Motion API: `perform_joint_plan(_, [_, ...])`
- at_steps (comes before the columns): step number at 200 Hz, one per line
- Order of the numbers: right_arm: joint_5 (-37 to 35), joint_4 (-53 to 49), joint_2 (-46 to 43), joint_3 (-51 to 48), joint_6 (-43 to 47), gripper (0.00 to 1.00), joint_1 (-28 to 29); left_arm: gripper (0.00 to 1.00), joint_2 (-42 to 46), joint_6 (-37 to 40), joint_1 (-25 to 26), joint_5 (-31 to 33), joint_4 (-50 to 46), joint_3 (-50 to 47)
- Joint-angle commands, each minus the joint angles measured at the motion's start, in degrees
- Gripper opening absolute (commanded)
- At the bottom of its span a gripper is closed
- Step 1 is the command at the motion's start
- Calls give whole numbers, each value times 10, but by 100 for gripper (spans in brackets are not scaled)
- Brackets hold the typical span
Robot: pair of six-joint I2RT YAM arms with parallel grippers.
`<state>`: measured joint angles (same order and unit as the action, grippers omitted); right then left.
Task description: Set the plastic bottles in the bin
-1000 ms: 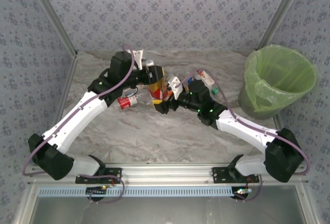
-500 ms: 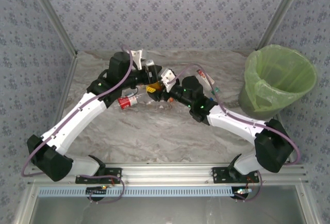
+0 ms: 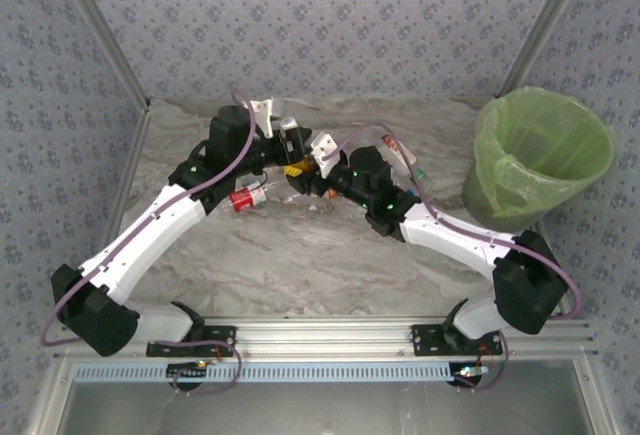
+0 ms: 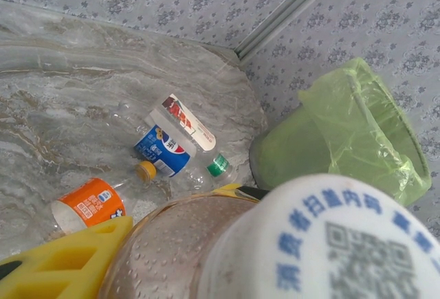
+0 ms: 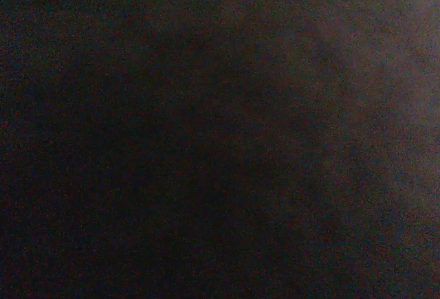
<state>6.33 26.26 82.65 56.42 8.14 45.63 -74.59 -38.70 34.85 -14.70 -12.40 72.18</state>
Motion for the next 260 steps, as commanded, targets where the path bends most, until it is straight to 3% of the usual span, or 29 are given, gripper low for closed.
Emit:
perform_joint_plan(1, [-33, -45, 0, 15, -24, 60, -3, 12, 32, 1, 12, -46, 60, -7])
perform_joint_plan(9, [-33, -56, -2, 18, -25, 60, -4, 15, 33, 4, 11, -49, 62, -8])
perform_joint_plan(39, [-31, -62, -14, 15, -33, 58, -10, 54, 40, 19, 11, -81, 77, -8])
perform_joint_plan(62, [-34, -62, -23, 9, -35, 57, -16, 66, 52, 27, 10, -78, 78, -9])
perform_joint_plan(101, [-35, -66, -32, -1, -35, 55, -26, 99, 69, 38, 5, -94, 96, -17])
perform_joint_plan(154, [-54, -82, -53, -20, -29, 55, -41, 99, 113, 52, 2, -81, 140, -55])
perform_joint_plan(198, [-78, -152, -111, -16, -47, 56, -77, 99, 161, 88, 1, 74, 96, -108])
perform_joint_plan(260, [-51, -276, -214, 15, -77, 57, -188, 99, 213, 106, -9, 194, 104, -210])
